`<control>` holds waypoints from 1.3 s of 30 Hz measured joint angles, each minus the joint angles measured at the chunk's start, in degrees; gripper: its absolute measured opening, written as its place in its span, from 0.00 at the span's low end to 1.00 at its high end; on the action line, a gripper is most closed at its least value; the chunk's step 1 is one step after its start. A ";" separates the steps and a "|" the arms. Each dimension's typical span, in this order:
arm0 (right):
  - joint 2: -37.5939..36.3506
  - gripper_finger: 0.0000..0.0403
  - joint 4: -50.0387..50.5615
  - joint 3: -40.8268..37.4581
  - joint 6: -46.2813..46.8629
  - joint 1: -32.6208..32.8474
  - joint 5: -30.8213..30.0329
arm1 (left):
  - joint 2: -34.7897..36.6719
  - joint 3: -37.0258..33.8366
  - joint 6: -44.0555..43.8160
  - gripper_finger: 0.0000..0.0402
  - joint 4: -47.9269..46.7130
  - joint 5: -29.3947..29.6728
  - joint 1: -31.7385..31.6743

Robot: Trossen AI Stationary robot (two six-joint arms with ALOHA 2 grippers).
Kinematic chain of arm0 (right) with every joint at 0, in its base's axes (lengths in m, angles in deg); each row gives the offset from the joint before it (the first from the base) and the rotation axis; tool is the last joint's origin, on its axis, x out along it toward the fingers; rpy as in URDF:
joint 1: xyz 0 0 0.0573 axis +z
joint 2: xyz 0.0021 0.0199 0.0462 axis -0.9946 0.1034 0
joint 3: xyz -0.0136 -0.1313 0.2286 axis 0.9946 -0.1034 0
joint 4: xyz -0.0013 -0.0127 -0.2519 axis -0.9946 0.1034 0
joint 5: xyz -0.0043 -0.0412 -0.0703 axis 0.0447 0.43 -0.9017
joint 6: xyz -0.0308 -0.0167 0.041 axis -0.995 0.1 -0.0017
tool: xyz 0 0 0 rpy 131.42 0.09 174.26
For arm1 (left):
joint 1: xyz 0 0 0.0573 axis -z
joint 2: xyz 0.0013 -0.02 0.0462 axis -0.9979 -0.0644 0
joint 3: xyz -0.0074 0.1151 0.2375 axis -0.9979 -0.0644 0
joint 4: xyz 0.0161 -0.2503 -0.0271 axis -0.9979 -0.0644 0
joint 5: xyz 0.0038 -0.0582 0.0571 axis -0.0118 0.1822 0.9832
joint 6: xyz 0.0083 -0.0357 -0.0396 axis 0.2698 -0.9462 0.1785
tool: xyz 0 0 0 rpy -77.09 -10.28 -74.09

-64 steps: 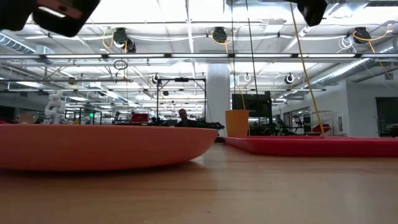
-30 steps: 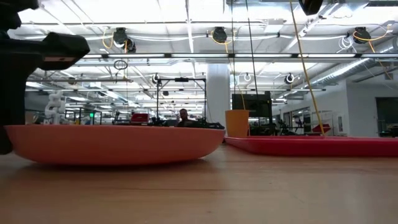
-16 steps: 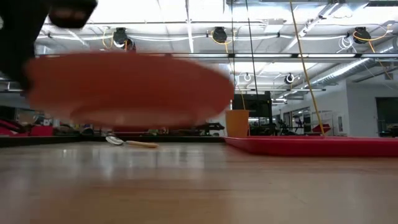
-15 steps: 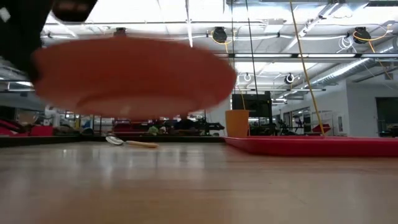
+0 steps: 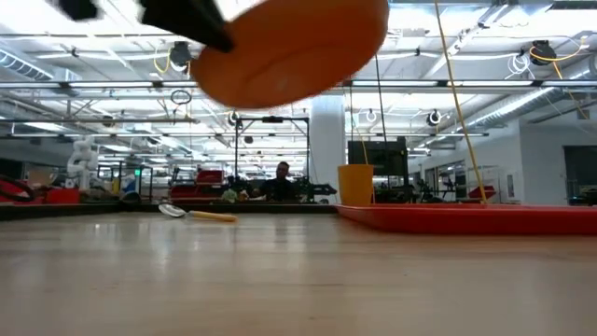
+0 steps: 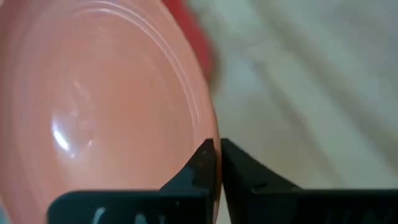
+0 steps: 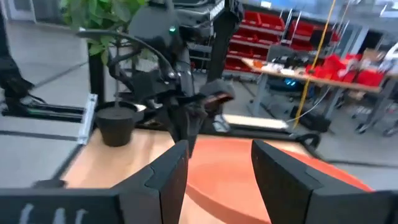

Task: Pick and place plate/cup/fork/spoon on tray
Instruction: Put the orange plate on the red table tray to the bottom of the orange cup

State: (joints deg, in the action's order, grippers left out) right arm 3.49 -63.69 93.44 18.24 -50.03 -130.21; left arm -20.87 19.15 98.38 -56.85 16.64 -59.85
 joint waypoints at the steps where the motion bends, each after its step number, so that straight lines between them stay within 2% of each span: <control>1: 0.36 0.42 0.22 0.30 -1.48 -0.43 0.01 | -0.10 0.00 1.87 0.02 1.53 -0.10 -1.57; 4: 0.85 0.42 3.94 1.31 -3.57 -2.05 0.09 | -0.14 0.00 5.55 0.02 4.57 -0.10 -5.68; 8: 0.74 0.42 10.81 3.99 -1.73 -5.24 0.14 | -0.17 0.00 10.20 0.05 8.56 -0.07 -9.95; 11: 0.85 0.42 12.80 4.44 -1.48 -7.45 0.51 | -0.20 0.00 10.47 0.03 11.06 -0.55 -12.40; 14: 0.79 0.42 13.90 4.51 -1.73 -9.58 4.51 | -0.62 0.00 8.99 0.02 12.91 -1.77 -14.21; 19: 1.49 0.42 17.49 4.51 -0.67 -13.24 10.55 | -2.80 0.02 9.18 0.05 14.31 -2.05 -14.97; 24: 2.58 0.42 20.33 5.27 -2.23 -15.94 12.90 | -5.88 0.00 12.34 0.02 15.73 -2.30 -15.25; 29: 5.47 0.42 28.38 7.97 -1.98 -19.04 20.87 | -6.18 0.04 14.39 0.05 16.71 -2.02 -15.93; 35: 8.67 0.42 26.85 8.25 -6.65 -21.89 21.71 | -5.93 0.00 13.79 0.02 15.43 -2.03 -16.94; 39: 9.95 0.42 26.89 8.25 -8.16 -23.58 25.32 | -5.93 -0.02 12.85 0.04 14.52 -2.29 -17.87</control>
State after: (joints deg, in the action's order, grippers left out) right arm 13.44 -36.80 101.69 10.07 -73.61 -104.88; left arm -26.80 19.13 111.23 -42.33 14.35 -77.72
